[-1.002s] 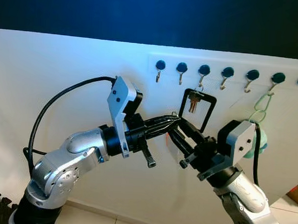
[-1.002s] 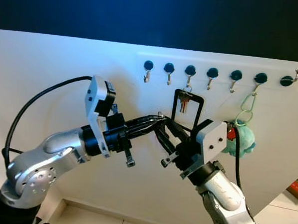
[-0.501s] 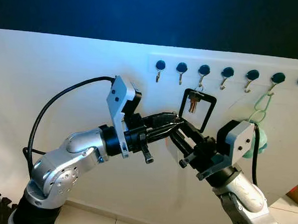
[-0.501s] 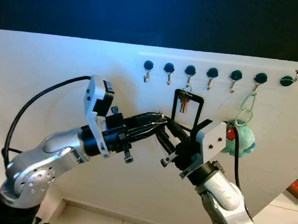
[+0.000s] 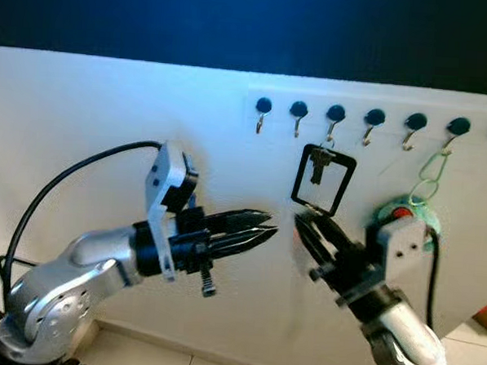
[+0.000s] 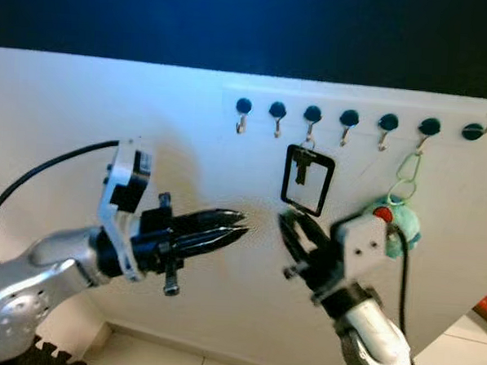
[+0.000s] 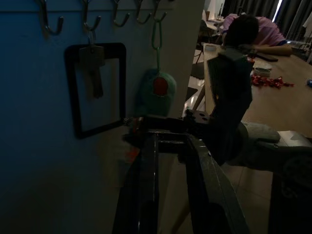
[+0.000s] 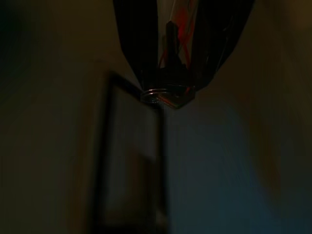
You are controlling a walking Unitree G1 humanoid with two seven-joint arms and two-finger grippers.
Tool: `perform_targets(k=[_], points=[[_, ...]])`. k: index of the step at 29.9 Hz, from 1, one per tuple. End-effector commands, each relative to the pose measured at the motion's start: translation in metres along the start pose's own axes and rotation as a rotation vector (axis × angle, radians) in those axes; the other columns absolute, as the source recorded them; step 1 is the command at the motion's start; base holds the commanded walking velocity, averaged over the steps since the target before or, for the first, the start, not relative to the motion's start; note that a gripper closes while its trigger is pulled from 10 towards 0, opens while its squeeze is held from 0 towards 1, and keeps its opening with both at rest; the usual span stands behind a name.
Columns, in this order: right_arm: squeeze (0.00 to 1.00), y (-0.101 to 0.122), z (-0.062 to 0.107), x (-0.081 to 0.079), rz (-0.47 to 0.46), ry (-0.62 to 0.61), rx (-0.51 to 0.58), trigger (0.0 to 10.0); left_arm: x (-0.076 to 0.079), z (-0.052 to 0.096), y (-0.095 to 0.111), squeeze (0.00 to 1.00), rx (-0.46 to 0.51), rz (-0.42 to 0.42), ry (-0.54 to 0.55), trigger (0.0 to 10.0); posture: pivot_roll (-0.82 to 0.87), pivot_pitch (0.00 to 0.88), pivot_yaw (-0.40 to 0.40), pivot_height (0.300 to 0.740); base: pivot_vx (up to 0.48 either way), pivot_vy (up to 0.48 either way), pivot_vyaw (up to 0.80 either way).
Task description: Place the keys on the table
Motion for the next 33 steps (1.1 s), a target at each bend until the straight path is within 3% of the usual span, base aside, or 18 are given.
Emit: perform_targets(k=[1,4,5,6,8,9,15,20,22,23,25,27,33], points=[[0.00,0.001,0.007,0.008,0.020,-0.070,0.009,10.0,-0.008,0.004,-0.005,0.00,-0.029,-0.004,0.058,10.0,-0.06,0.107,0.061,0.740,0.000,0.000,0.00],[0.00,0.001,0.010,0.012,0.030,-0.104,0.008,10.0,-0.011,0.002,-0.006,0.00,-0.030,-0.009,0.075,10.0,-0.07,0.107,0.064,0.740,0.000,0.000,0.00],[0.00,0.001,0.019,0.021,0.051,-0.201,0.009,10.0,-0.017,-0.001,-0.009,0.00,-0.040,-0.017,0.104,10.0,-0.08,0.108,0.069,0.740,0.000,0.000,0.00],[0.00,0.001,0.019,0.021,0.051,-0.201,0.009,10.0,-0.017,-0.001,-0.009,0.00,-0.040,-0.017,0.104,10.0,-0.08,0.108,0.069,0.740,0.000,0.000,0.00],[0.00,-0.002,0.038,0.041,0.114,-0.380,-0.016,10.0,-0.022,-0.004,-0.012,0.00,-0.044,-0.014,0.123,10.0,-0.10,0.110,0.076,0.740,0.000,0.000,0.00],[0.00,-0.002,0.038,0.041,0.114,-0.380,-0.016,10.0,-0.022,-0.004,-0.012,0.00,-0.044,-0.014,0.123,10.0,-0.10,0.110,0.076,0.740,0.000,0.000,0.00],[0.00,-0.015,0.084,0.085,0.245,-0.692,-0.154,10.0,-0.027,-0.008,-0.017,0.00,-0.045,-0.008,0.125,10.0,-0.13,0.112,0.085,0.740,0.000,0.000,0.00],[0.00,-0.015,0.098,0.097,0.299,-0.779,-0.191,10.0,-0.029,-0.009,-0.017,0.00,-0.044,-0.010,0.126,10.0,-0.15,0.110,0.090,0.740,0.000,0.000,0.00],[0.00,-0.010,0.115,0.117,0.400,-0.884,-0.236,10.0,-0.030,-0.011,-0.019,0.00,-0.043,-0.012,0.128,10.0,-0.16,0.105,0.092,0.740,0.000,0.000,0.00],[0.00,-0.010,0.115,0.117,0.400,-0.884,-0.236,10.0,-0.030,-0.011,-0.019,0.00,-0.043,-0.012,0.128,10.0,-0.16,0.105,0.092,0.740,0.000,0.000,0.00],[0.00,0.009,0.127,0.140,0.546,-0.950,-0.225,10.0,-0.031,-0.012,-0.020,0.00,-0.041,-0.012,0.130,10.0,-0.16,0.102,0.093,0.740,0.000,0.000,0.00],[0.00,0.028,0.126,0.151,0.642,-0.938,-0.178,10.0,-0.032,-0.014,-0.021,0.00,-0.039,-0.011,0.130,10.0,-0.17,0.101,0.091,0.740,0.000,0.000,0.00],[0.00,0.053,0.112,0.156,0.696,-0.854,-0.063,10.0,-0.032,-0.015,-0.022,0.00,-0.036,-0.010,0.128,10.0,-0.17,0.095,0.090,0.740,0.000,0.000,0.00]])
Point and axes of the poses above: a point about 5 cm out from each wrist's last joint towards the gripper, its own z axis pointing back from the gripper into the wrist, its own y axis along the axis of the wrist's last joint, x = y × z, the point moved 1 cm from there along -z, pointing out of the wrist towards the gripper, and after that the axes turned 3 degrees about -z, right-handed, at the moved point
